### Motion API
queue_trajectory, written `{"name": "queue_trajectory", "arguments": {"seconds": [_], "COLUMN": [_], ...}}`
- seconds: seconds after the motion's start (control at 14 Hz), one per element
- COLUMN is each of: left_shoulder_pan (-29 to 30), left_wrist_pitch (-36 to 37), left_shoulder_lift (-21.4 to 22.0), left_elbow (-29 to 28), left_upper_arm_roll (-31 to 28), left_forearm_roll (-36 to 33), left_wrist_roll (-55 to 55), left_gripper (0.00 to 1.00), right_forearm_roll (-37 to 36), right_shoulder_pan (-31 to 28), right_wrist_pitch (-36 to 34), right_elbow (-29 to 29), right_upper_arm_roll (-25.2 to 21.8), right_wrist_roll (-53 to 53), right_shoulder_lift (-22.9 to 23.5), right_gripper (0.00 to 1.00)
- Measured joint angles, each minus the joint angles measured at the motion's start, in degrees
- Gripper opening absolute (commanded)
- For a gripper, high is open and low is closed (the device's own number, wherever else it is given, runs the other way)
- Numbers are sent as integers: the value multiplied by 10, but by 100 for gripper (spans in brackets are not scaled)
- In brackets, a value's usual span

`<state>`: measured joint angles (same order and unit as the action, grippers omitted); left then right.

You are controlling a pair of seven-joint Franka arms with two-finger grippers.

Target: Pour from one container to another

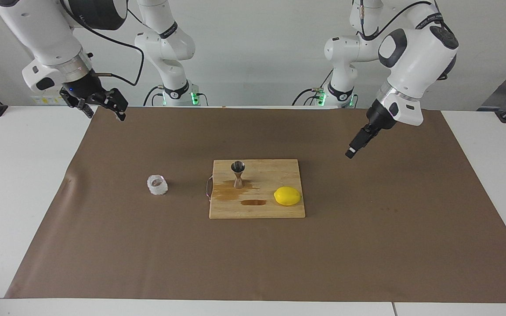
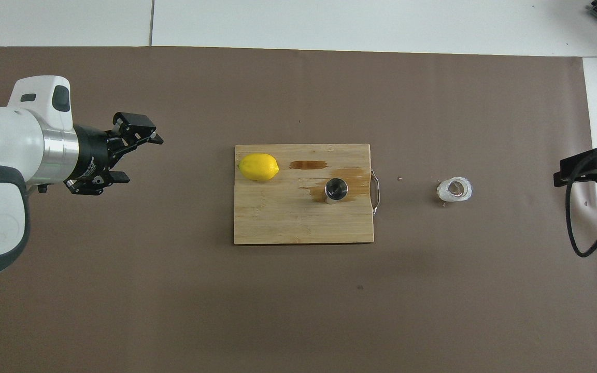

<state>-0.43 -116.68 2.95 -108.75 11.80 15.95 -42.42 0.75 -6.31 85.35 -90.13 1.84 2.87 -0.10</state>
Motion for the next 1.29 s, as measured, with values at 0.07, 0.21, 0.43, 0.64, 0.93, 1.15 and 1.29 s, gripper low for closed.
{"name": "queue_trajectory", "arguments": {"seconds": [0.07, 0.21, 0.43, 0.64, 0.93, 1.15, 1.29], "left_shoulder_pan": [1, 0, 1, 1, -1, -12, -15], "left_wrist_pitch": [7, 23, 50, 68, 123, 185, 222], "left_shoulder_lift": [0, 0, 1, 1, 1, 2, 3], "left_elbow": [0, 3, 13, 29, 73, 121, 147], "left_upper_arm_roll": [-3, -18, -41, -65, -94, -119, -123], "left_forearm_roll": [-15, -39, -63, -73, -75, -92, -98], "left_wrist_roll": [30, 103, 213, 285, 345, 370, 384], "left_gripper": [100, 100, 100, 100, 100, 100, 100], "right_forearm_roll": [0, 0, 0, 0, 0, 3, 22], "right_shoulder_pan": [0, 0, 0, 0, -1, 0, 0], "right_wrist_pitch": [0, 0, 0, 0, -14, -24, -24], "right_elbow": [0, 0, 0, 0, 0, 0, -1], "right_upper_arm_roll": [0, 0, 0, 0, -1, 5, 7], "right_wrist_roll": [0, 0, 0, 0, 0, -30, -141], "right_shoulder_lift": [0, 0, 0, 0, 0, -2, -3], "right_gripper": [100, 100, 100, 100, 100, 100, 100]}}
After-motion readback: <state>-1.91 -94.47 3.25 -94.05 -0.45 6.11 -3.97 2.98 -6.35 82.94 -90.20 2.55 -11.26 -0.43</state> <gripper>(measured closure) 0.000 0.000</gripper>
